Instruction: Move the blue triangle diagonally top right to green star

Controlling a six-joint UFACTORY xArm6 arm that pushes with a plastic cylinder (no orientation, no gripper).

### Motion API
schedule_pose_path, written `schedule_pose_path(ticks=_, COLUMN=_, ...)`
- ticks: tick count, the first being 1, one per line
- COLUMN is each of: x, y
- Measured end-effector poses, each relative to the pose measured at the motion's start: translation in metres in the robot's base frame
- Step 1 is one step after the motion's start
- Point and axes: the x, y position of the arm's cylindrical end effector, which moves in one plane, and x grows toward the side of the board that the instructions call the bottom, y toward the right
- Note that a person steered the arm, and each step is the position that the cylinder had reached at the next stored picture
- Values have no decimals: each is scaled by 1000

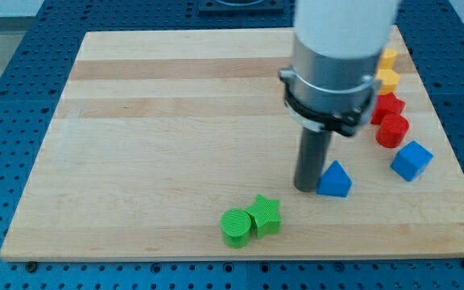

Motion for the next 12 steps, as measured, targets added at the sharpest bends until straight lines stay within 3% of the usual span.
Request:
schedule_pose_path(ticks=2, x=37, y=56)
schedule_pose_path(ticks=3, x=37, y=53)
schedule_pose_path(ticks=5, x=21, y=-14)
schedule_pose_path(ticks=10, x=34, y=57)
schedule_pose_path(ticks=11, x=59, y=62)
schedule_pose_path(ticks=12, x=73, y=122)
